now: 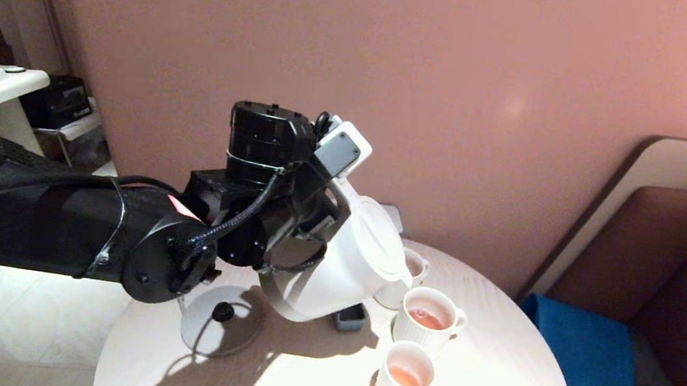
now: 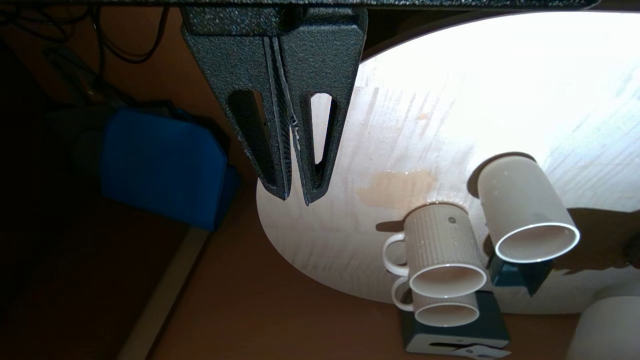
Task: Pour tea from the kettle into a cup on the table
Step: Pour water into another cup
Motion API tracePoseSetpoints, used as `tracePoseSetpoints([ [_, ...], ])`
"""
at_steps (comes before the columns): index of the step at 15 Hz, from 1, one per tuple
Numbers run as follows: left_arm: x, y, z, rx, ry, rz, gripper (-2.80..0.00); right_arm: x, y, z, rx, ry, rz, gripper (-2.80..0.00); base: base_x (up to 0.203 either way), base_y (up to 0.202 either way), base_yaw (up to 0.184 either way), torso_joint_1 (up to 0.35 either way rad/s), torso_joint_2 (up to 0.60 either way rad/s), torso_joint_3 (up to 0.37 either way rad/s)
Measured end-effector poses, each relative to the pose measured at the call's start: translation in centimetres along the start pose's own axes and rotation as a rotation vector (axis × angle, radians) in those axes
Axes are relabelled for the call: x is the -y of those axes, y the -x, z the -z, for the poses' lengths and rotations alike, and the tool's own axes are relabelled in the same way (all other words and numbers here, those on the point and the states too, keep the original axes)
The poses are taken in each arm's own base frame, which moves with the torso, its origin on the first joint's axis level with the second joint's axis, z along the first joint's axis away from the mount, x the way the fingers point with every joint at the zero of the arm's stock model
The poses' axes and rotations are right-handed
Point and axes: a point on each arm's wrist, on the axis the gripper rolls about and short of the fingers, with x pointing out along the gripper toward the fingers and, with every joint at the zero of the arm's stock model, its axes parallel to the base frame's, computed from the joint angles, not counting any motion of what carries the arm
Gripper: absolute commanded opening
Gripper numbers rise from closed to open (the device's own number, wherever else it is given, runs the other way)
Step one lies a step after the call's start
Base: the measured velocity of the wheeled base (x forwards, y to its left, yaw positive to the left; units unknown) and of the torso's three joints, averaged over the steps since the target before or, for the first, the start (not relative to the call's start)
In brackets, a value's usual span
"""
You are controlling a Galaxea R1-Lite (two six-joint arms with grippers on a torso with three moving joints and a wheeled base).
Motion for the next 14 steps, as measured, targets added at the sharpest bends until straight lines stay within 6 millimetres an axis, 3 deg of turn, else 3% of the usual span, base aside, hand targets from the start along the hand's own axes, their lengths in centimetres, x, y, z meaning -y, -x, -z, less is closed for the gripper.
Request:
tracePoseSetpoints([
  [6, -0.2, 1.6, 1.0, -0.023, -0.044, 0.017, -2.8, 0.0, 0.0, 0.0, 0.0, 0.0, 0.0, -2.8, 0.0, 0.0, 0.0, 0.0, 0.0, 0.0],
  [14, 0.3, 2.1, 1.6, -0.036, -0.073, 0.036, -2.8, 0.0, 0.0, 0.0, 0.0, 0.0, 0.0, -2.8, 0.0, 0.0, 0.0, 0.0, 0.0, 0.0],
])
